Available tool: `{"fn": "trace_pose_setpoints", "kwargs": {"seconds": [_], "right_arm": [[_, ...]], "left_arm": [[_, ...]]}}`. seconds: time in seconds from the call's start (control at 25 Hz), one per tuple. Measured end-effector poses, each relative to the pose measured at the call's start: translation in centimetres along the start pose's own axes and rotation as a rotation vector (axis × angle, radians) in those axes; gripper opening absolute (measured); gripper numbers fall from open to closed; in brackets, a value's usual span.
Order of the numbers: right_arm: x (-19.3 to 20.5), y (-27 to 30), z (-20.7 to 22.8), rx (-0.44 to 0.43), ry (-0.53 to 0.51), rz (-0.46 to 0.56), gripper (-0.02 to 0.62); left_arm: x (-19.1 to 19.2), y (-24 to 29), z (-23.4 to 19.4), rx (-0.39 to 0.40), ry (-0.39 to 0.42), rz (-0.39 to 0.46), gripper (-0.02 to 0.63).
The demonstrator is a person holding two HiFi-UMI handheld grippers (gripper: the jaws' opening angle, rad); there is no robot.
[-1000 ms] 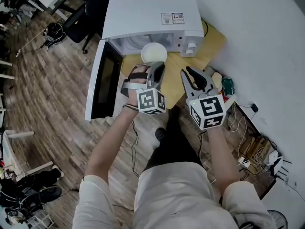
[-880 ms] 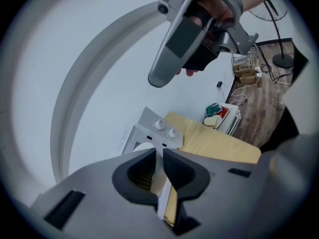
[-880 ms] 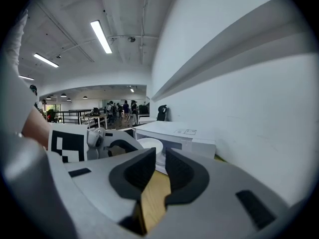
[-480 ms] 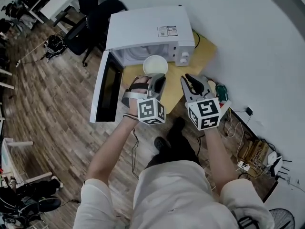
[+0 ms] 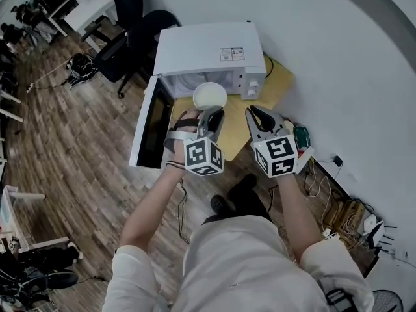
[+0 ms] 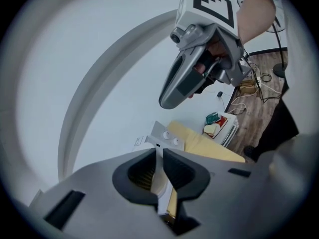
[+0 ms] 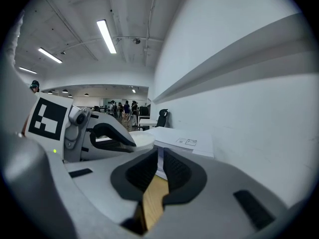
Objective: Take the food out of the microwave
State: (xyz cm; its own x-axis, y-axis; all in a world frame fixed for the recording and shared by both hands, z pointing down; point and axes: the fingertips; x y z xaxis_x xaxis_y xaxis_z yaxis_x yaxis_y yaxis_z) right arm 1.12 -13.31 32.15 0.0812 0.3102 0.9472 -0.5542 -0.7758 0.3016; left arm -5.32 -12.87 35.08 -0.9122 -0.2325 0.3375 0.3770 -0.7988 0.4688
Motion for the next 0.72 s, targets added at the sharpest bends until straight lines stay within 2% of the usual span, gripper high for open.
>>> {"fn": "trace_pose_setpoints", "kwargs": {"seconds": [0.72], "right_arm": [[-2.2,0.0,-2.9,-0.068,-0.027,0.027,0.000]], "left_arm": [[-1.3,-3.7,-3.3,-0.041,-0.040,-0.002,0.041]]}}
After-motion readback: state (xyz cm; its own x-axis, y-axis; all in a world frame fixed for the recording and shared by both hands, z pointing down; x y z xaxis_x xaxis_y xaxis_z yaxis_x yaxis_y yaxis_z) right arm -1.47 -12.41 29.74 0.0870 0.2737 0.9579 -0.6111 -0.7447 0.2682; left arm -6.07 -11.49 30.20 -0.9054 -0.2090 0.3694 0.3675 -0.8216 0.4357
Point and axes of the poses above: the fingertips, and each gripper's own axes: y forward along the fingers, z to its right, x out of its underside, and after that the axes turned 11 degrees about y, right-handed
